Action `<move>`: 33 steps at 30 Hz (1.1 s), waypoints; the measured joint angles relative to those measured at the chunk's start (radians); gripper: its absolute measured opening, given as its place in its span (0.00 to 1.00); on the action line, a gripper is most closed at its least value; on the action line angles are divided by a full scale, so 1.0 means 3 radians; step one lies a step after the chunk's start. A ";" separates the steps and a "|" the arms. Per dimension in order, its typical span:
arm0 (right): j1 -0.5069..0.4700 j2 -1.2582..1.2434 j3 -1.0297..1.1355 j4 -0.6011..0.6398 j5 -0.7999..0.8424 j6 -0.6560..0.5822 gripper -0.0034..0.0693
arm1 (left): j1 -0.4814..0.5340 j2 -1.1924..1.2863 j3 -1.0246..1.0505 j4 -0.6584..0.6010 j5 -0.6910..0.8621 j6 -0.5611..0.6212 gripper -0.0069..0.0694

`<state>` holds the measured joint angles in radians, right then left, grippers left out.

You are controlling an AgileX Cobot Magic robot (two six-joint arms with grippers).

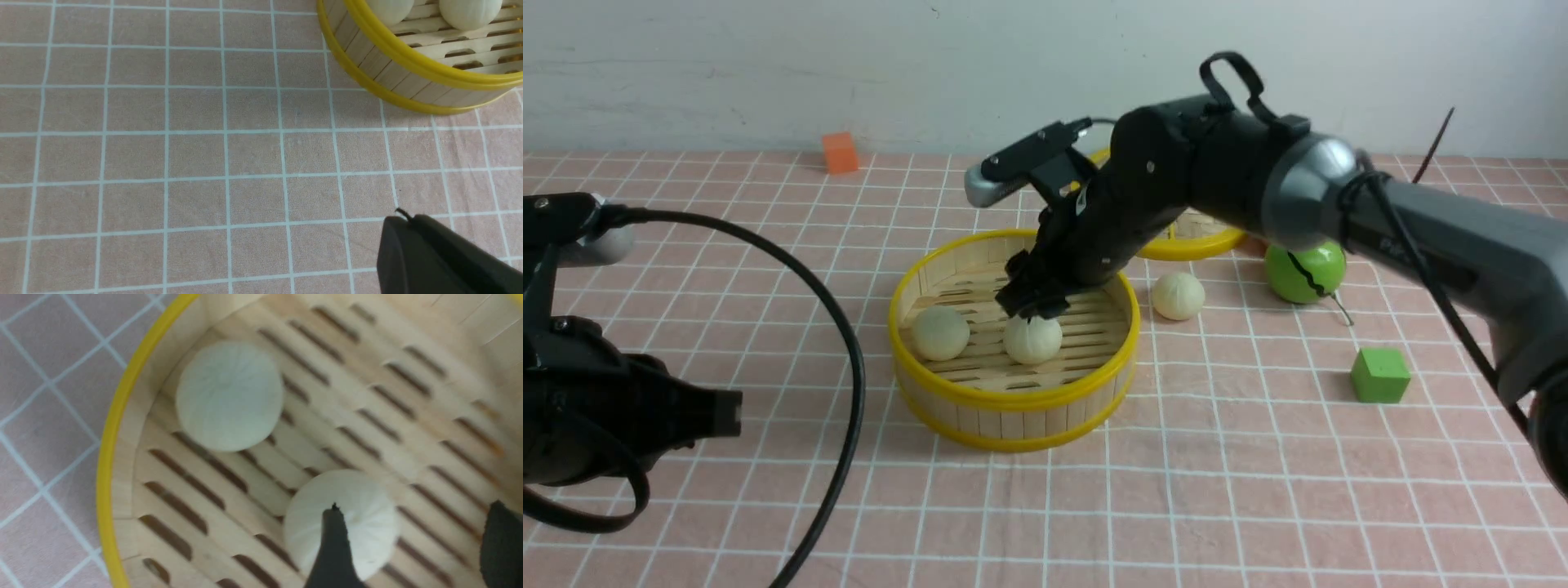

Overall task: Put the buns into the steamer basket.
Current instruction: Use the right arm to grab a steamed stuffed bun

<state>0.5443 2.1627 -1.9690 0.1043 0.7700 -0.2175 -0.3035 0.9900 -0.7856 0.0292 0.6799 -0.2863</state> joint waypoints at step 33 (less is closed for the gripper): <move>-0.0780 0.0630 -0.0108 -0.0268 -0.0197 0.0631 0.37 | 0.0000 0.0170 0.0000 -0.0097 -0.0012 0.0000 0.09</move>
<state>0.3105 2.3516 -2.0014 0.0240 0.7109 -0.0282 -0.3035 1.0410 -0.7856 0.0000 0.6763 -0.2863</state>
